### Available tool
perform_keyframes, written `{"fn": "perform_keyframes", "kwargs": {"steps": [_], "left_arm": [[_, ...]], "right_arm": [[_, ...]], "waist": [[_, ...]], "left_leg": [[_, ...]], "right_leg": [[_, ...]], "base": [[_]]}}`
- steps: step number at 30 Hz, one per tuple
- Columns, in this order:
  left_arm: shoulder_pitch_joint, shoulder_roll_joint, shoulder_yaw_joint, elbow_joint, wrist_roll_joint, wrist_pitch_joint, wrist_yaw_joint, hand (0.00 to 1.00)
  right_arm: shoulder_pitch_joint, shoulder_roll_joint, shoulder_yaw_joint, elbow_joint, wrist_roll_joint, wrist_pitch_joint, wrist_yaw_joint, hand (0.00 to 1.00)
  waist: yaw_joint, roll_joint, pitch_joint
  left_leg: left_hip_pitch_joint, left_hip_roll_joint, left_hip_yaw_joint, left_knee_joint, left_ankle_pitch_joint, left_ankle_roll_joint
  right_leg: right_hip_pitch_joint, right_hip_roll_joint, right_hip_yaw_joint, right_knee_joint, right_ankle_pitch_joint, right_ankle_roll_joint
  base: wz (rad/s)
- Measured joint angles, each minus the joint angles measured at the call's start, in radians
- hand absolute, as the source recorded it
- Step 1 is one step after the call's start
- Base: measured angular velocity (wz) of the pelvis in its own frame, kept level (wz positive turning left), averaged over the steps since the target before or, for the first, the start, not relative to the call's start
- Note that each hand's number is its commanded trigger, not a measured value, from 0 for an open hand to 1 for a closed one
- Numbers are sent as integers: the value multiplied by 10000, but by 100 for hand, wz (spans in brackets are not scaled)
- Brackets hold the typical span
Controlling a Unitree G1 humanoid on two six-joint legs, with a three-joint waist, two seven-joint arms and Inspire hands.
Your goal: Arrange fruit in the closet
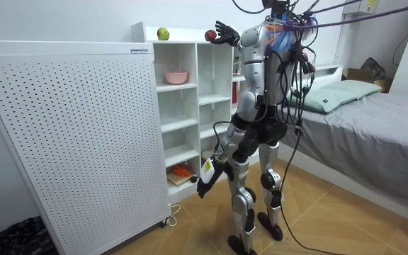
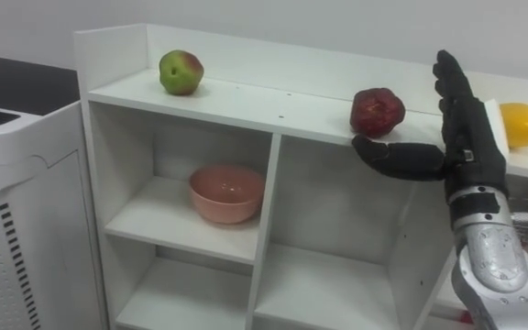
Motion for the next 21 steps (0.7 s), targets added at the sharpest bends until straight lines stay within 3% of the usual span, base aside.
{"fn": "perform_keyframes", "kwargs": {"steps": [9, 17, 18, 19, 20, 21], "left_arm": [[-30, 27, -14, 3, -21, -6, -2, 0], [-43, 73, -40, 12, -23, -7, -13, 0], [-43, 82, -40, 13, -23, -7, -14, 0], [-42, 86, -40, 14, -23, -7, -15, 0], [-42, 87, -40, 15, -23, -7, -16, 0], [-42, 87, -40, 17, -23, -7, -18, 0]], "right_arm": [[0, -132, 7, 125, -22, 0, 224, 0], [-5, -132, 23, 169, -187, 0, 238, 0], [-5, -132, 25, 172, -232, 0, 238, 9], [-5, -132, 27, 174, -267, 0, 238, 50], [-5, -132, 28, 175, -289, 0, 238, 58], [-5, -132, 33, 177, -317, 0, 238, 75]], "waist": [[14, -203, 83], [30, -257, 68], [36, -256, 69], [42, -254, 70], [43, -254, 70], [47, -254, 70]], "left_leg": [[-18, 2, -2, -8, 7, -9], [-22, 3, -2, -7, 7, -9], [-22, 3, -2, -7, 7, -9], [-22, 3, -2, -6, 7, -9], [-23, 3, -2, -7, 7, -9], [-23, 3, -2, -6, 7, -9]], "right_leg": [[-22, 2, -1, 9, 0, 0], [-33, 0, -1, 9, 0, 0], [-33, 0, -1, 9, 0, 0], [-33, 0, -1, 10, 0, 0], [-33, 0, -1, 10, 0, 0], [-33, 0, -1, 10, 0, 0]], "base": [[0], [0], [0], [0], [0], [0]]}}
